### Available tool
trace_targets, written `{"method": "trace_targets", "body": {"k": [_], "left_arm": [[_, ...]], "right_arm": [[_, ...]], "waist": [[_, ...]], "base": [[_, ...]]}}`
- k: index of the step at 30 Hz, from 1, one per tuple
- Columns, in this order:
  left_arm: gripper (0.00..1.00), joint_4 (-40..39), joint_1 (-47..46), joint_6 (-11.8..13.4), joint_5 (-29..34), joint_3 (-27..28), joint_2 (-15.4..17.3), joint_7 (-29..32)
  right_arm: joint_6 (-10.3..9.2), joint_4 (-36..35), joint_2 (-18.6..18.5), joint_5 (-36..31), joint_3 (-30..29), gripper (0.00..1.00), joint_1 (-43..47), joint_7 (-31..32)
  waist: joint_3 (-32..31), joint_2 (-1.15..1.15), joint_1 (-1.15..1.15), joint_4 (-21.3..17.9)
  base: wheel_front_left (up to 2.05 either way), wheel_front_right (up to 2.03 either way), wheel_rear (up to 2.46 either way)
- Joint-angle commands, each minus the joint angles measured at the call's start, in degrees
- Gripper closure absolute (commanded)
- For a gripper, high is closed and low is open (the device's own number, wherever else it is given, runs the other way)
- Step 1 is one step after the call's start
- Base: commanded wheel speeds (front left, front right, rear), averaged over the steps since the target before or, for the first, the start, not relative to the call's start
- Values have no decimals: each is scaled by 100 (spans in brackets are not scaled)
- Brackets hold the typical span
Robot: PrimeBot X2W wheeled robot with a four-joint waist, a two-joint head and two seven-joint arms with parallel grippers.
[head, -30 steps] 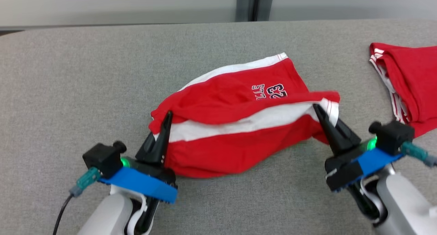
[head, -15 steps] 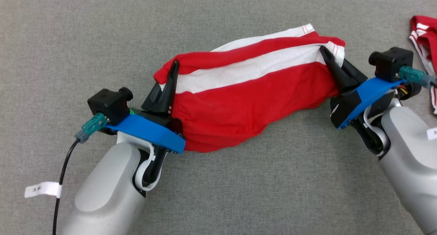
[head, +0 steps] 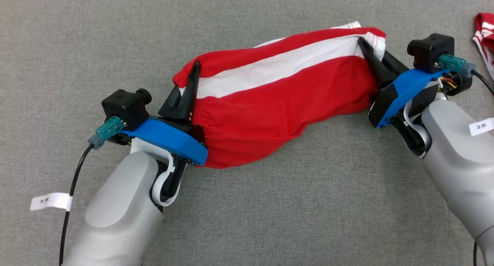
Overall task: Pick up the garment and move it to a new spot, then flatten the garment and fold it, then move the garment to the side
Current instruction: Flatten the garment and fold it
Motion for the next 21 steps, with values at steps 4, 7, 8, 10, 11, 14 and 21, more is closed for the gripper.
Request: {"method": "trace_targets", "body": {"k": [4,7,8,10,11,14,21], "left_arm": [[0,120,124,-7,115,10,2,-25],[0,130,306,-7,201,10,73,-25],[0,112,390,-7,226,37,93,-25],[0,144,568,-7,395,25,178,-25],[0,127,643,-7,451,12,185,-25],[0,-9,889,-7,556,175,226,-25],[0,-755,1447,118,1088,1040,71,-25]], "right_arm": [[-1,304,19,90,152,0,-63,-144],[-1,448,-9,173,250,0,18,-210],[-2,495,-25,202,282,0,59,-223],[-1,576,-60,263,333,0,118,-255],[-2,609,-65,292,357,0,144,-268],[-2,702,-105,395,430,0,235,-292],[-1,917,-196,553,480,0,303,-321]], "waist": [[-160,0,-1,-10],[-302,0,-1,-37],[-355,0,-1,-45],[-450,0,-1,-46],[-492,0,-1,-44],[-606,0,-1,-18],[-740,0,-1,193]], "base": [[0,0,0],[0,0,0],[0,0,0],[0,0,0],[0,0,0],[0,0,0],[0,0,0]]}}
